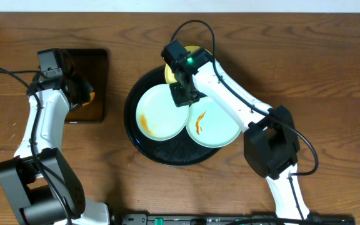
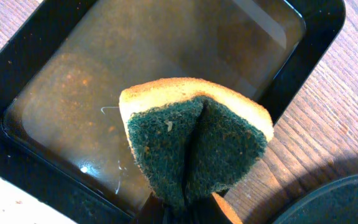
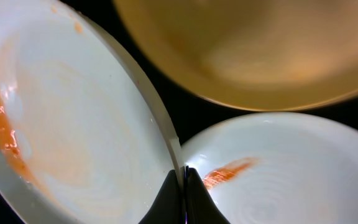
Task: Clean dirty plates on tray and stack at the side
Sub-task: 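Lift the cleaned light-blue plate by its rim with the right gripper and carry it right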
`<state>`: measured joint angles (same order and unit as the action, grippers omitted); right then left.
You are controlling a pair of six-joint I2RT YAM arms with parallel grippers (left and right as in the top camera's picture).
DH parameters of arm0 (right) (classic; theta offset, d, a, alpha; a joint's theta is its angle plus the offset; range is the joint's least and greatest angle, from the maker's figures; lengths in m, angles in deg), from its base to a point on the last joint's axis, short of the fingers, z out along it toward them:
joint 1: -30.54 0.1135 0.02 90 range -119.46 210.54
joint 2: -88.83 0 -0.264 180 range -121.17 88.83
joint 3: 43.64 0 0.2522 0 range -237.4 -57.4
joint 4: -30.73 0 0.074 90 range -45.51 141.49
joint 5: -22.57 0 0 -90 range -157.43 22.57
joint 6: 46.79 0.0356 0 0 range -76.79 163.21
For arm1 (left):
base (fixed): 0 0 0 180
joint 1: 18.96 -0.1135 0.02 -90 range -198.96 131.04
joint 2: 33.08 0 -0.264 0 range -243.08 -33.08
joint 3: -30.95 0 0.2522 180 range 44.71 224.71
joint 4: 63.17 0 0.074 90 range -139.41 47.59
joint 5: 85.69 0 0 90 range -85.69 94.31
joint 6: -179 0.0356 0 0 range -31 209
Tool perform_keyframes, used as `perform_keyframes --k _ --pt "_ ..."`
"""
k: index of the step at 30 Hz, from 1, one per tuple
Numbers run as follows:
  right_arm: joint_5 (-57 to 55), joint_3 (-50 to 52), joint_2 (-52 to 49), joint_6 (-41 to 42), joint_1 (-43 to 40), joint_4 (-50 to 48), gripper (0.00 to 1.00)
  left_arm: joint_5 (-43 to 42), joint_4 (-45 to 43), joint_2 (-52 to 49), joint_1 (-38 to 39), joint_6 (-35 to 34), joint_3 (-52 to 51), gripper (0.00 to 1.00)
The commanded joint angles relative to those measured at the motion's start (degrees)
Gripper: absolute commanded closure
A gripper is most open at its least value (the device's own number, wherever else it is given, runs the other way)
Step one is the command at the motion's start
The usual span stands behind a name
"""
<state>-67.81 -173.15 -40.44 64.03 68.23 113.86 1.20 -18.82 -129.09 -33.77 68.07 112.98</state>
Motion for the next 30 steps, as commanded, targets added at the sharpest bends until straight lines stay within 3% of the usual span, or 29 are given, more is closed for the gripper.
perform_keyframes --k 1,7,12,30 --pt "-7.2 -4.3 2.2 0.1 0.8 2.7 0.99 -0.3 -0.1 0.0 -0.3 0.8 0.5 0.93" --pt "-12.4 -8.1 2.2 -0.6 0.8 6.3 0.99 -0.3 -0.5 -0.1 -0.3 0.8 0.4 0.93" --pt "-14.8 -10.1 2.2 -6.5 1.4 6.3 0.99 -0.3 -0.5 -0.1 -0.3 0.8 0.4 0.92" --pt "-60.0 -14.0 2.2 -19.5 16.9 1.8 0.99 -0.3 0.1 -0.1 -0.3 0.8 0.4 0.92"
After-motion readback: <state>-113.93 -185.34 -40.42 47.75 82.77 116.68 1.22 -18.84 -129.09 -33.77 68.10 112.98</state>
